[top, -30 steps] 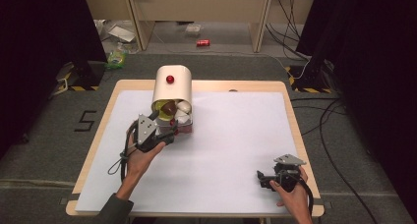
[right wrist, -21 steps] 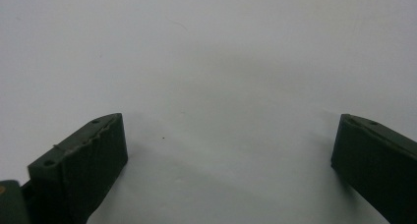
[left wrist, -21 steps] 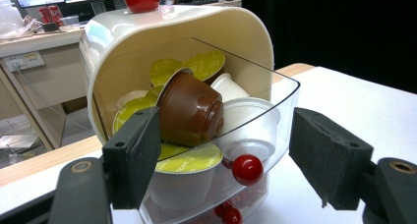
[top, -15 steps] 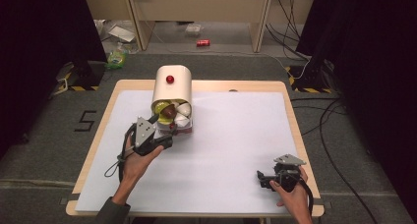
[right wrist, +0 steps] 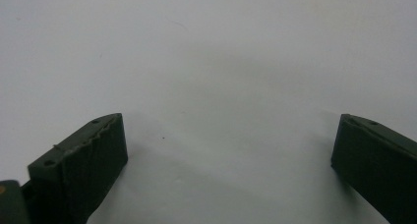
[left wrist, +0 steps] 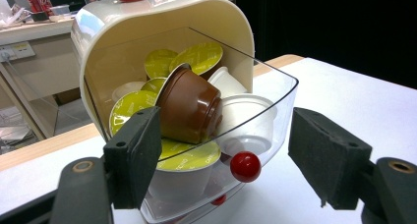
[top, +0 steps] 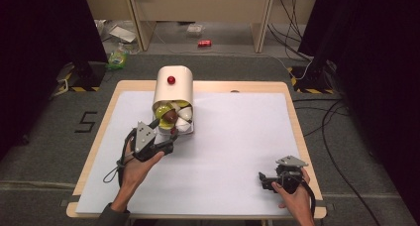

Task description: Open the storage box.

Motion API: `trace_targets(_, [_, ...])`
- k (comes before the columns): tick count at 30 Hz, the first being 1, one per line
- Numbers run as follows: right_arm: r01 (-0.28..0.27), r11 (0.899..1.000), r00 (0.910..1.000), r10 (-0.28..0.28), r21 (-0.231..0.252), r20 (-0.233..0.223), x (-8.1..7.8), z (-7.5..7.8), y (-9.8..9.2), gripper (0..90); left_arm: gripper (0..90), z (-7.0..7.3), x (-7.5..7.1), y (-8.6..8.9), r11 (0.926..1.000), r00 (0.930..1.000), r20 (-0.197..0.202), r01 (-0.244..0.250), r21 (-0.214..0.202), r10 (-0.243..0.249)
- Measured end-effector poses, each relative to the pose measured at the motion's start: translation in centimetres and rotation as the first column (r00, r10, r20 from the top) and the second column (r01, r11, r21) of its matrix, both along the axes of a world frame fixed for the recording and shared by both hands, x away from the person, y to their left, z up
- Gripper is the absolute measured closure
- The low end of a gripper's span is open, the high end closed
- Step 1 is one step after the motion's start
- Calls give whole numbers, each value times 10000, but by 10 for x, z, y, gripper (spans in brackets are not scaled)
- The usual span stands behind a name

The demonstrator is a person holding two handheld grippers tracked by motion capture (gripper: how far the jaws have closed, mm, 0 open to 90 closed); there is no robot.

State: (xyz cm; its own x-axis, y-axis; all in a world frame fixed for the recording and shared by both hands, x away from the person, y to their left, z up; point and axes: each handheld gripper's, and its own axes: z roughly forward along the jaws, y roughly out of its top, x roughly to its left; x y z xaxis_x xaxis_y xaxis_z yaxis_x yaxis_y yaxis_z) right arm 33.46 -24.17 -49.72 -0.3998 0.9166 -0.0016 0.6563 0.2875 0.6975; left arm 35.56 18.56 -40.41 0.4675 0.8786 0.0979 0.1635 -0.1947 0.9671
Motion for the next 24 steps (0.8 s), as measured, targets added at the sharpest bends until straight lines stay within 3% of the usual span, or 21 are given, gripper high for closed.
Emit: trace_targets(24, [0,10000,10000,0,0,-1,0,0,0,8,282,2,-13,1,9997,10000,-51,83,208,-82])
